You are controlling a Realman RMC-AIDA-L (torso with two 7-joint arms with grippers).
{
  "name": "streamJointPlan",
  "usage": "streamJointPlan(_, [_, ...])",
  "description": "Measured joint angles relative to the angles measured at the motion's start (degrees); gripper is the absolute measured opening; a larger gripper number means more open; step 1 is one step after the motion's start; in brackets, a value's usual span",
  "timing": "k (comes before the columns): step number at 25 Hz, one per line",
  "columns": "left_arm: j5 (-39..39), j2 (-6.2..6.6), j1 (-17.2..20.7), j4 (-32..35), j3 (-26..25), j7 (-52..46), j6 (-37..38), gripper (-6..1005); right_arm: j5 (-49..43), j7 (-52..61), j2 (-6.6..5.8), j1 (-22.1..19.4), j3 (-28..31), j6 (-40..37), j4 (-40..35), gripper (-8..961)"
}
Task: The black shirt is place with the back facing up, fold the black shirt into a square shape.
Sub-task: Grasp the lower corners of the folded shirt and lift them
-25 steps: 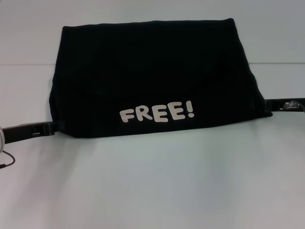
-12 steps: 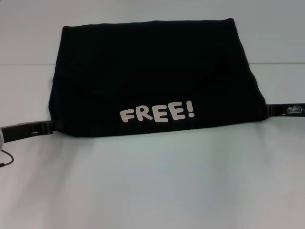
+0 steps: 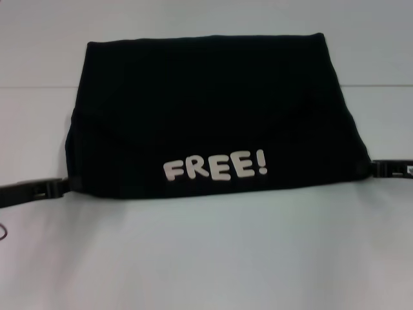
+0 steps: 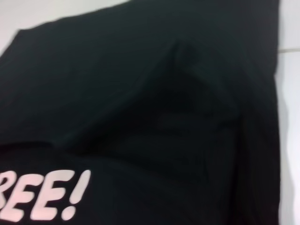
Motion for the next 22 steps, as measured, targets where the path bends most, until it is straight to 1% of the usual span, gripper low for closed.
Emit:
streamJointPlan(3, [-0.11,0.05,1.76,1.99,-0.1,0.24,4.81,0,0.74,-3.16,-0.06,-2.76,1.9,-5.03,-1.4,34])
streamJointPlan(4, [-0.07,0.05,2.99,3.07,-0.09,0.32,7.69,0,0.78,-4.55,-0.08,-3.73,2.86,-7.14,-1.86,34])
streamJointPlan(5, [-0.07,0.05,2.99,3.07,-0.09,0.32,7.69,0,0.79,-6.17,-0.08,-4.98,4.12,-9.76,-2.33,34])
streamJointPlan(8, [0.01,0.02,4.98,4.55,-0.13,1.03,12.99,0,0.86,-10.45,-0.09,-8.03,7.94,-16.62,-3.64,34])
streamJointPlan(12, [0.03,-0.05,7.38,6.2,-0.25,2.99,20.43,0,0.87,-15.17,-0.77,-11.91,11.74,-26.13,-4.71,34])
streamJointPlan(15, [0.39,0.07,8.97,6.99,-0.5,3.49,25.16,0,0.74,-16.76,-1.41,-14.8,12.85,-31.5,-5.75,33])
streamJointPlan(18, [1.72,0.19,10.15,7.78,-1.75,3.88,28.82,0,0.54,-17.91,-1.85,-17.41,13.27,-34.92,-6.89,33])
streamJointPlan(22, [4.47,0.25,11.17,8.32,-3.56,5.8,34.56,1,-0.34,-20.04,-2.2,-19.48,13.37,-38.25,-7.16,33])
